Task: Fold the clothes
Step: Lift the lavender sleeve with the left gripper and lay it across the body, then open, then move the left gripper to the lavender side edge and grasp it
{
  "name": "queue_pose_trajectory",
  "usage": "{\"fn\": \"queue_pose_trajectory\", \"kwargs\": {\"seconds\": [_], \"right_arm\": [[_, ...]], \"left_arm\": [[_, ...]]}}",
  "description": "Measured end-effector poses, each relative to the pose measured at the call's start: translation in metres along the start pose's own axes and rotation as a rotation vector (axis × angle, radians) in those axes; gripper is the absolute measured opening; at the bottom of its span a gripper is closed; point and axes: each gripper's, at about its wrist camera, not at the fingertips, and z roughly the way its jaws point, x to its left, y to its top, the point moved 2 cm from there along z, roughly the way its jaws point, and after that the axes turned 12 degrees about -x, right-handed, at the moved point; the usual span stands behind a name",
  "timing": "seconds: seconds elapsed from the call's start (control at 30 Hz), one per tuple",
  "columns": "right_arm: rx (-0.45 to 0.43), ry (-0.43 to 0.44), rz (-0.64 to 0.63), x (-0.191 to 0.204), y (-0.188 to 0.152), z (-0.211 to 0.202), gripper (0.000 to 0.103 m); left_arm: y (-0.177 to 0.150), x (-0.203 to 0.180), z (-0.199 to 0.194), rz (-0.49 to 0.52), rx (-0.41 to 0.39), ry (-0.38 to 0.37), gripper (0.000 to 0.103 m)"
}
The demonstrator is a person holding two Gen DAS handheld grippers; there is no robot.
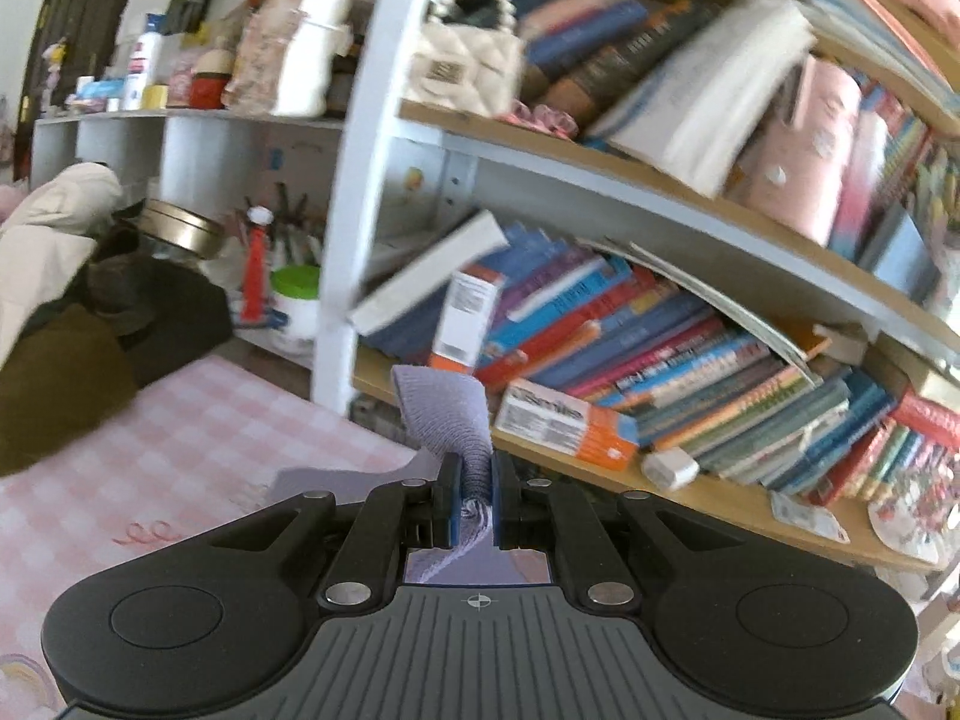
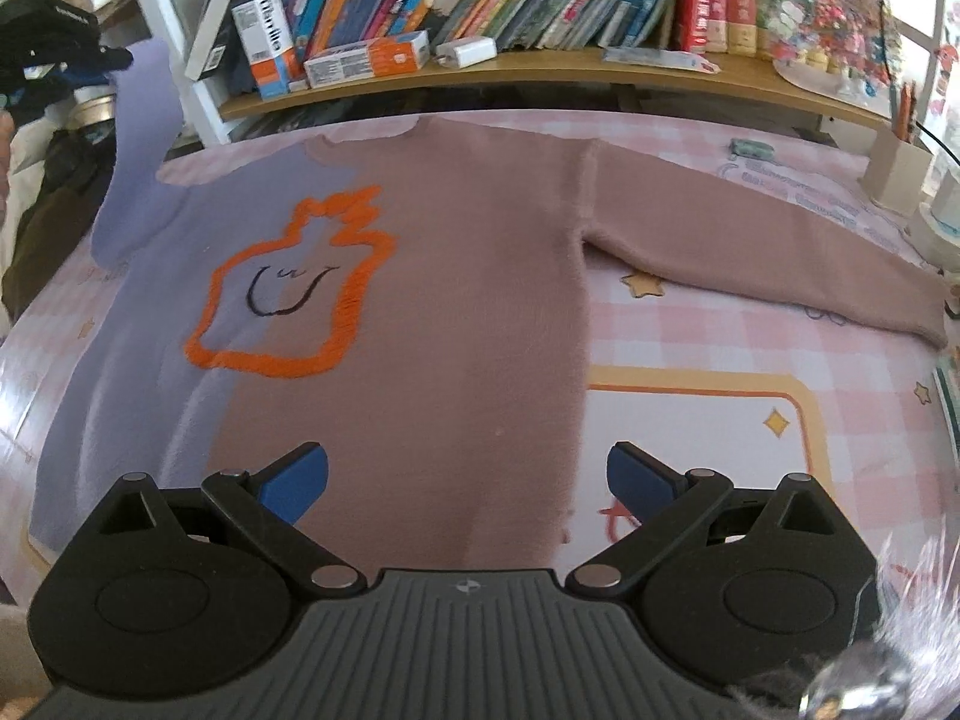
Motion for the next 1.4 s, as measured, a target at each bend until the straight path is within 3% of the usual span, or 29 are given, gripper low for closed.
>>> {"fn": "queue_pose_trajectory", "kwargs": {"seconds": [0.4,0.73,0.8,0.87,0.93,0.97,1.17,1.4], "right_arm": [[0.024,-0.051,0.035,-0.034,0.001,-0.003,0.100],[0.027,-0.056,0.037,-0.035,0.002,-0.002,0.100],[0.025,-0.061,0.041,-0.036,0.002,-0.003,0.100],[0.022,-0.063,0.045,-0.036,0.002,-0.004,0.100],[0.019,-0.063,0.046,-0.035,0.002,-0.005,0.100],[0.016,-0.062,0.047,-0.035,0.002,-0.006,0.100],[0.016,-0.043,0.055,-0.030,0.001,-0.005,0.100],[0.031,-0.027,0.072,-0.027,-0.005,0.000,0.100]], "left_arm": [[-0.046,-0.067,0.020,0.097,0.071,-0.069,0.008],[-0.079,-0.092,0.027,0.184,0.156,-0.178,0.010],[-0.086,-0.092,0.030,0.192,0.184,-0.196,0.018],[-0.090,-0.090,0.028,0.195,0.203,-0.208,0.035],[-0.090,-0.083,0.020,0.194,0.200,-0.208,0.080],[-0.090,-0.079,0.016,0.194,0.199,-0.208,0.084],[-0.087,-0.047,-0.014,0.211,0.190,-0.183,0.085],[-0.090,0.039,-0.064,0.305,0.206,0.036,0.083]]}}
